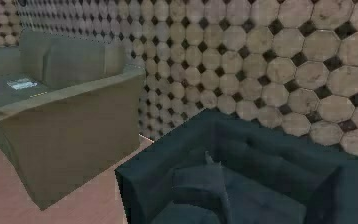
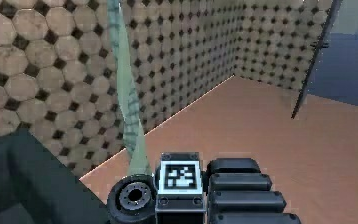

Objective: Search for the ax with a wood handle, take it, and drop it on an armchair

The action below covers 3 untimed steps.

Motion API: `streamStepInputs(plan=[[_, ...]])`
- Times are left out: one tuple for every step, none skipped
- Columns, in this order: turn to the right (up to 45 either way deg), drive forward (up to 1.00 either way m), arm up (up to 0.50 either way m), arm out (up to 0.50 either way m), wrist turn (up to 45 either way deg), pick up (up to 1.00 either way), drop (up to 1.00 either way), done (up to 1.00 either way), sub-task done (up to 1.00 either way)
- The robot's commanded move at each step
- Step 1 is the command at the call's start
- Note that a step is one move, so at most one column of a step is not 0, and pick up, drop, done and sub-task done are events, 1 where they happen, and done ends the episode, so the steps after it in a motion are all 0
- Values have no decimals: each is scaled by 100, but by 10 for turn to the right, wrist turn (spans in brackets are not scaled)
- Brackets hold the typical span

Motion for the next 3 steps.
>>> streamStepInputs(plan=[[450, 0, 0, 0, 0, 0, 0, 0, 0], [450, 0, 0, 0, 0, 0, 0, 0, 0], [120, 0, 0, 0, 0, 0, 0, 0, 0]])
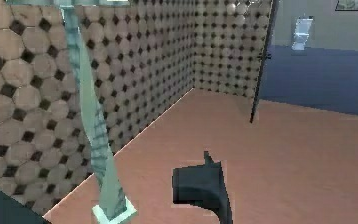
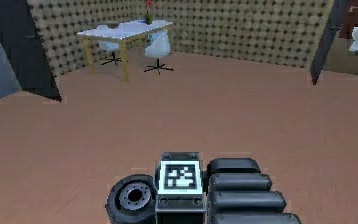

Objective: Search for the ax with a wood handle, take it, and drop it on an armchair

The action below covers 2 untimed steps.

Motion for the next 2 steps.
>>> streamStepInputs(plan=[[-450, 0, 0, 0, 0, 0, 0, 0, 0], [-450, 0, 0, 0, 0, 0, 0, 0, 0]])
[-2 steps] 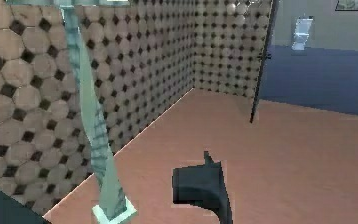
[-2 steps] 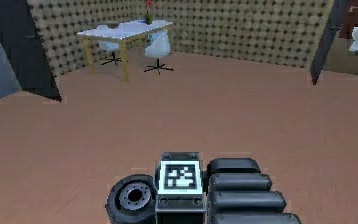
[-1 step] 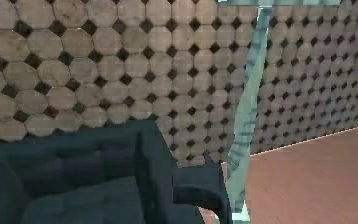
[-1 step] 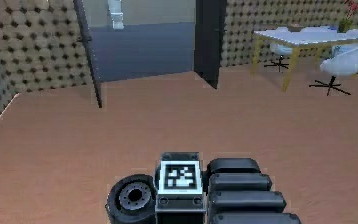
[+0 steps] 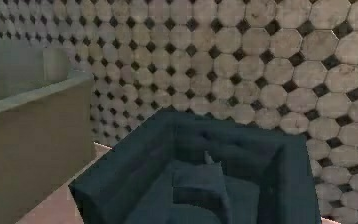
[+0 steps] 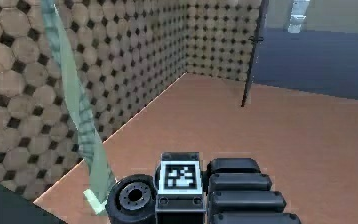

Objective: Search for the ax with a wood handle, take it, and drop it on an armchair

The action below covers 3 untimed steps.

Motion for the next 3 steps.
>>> streamStepInputs(plan=[[-450, 0, 0, 0, 0, 0, 0, 0, 0], [-150, 0, 0, 0, 0, 0, 0, 0, 0], [0, 0, 0, 48, 0, 0, 0, 0, 0]])
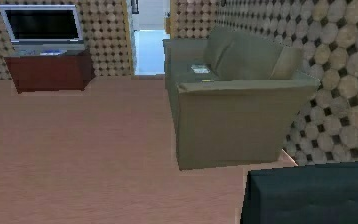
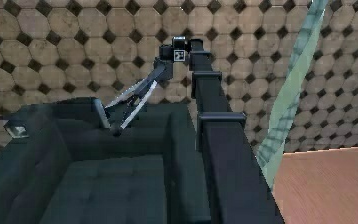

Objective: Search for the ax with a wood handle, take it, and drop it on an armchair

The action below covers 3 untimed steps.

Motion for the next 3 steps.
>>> streamStepInputs(plan=[[0, 0, 0, 0, 390, 0, 0, 0, 0], [0, 0, -36, 0, 0, 0, 0, 0, 0], [0, 0, -32, 0, 0, 0, 0, 0, 0]])
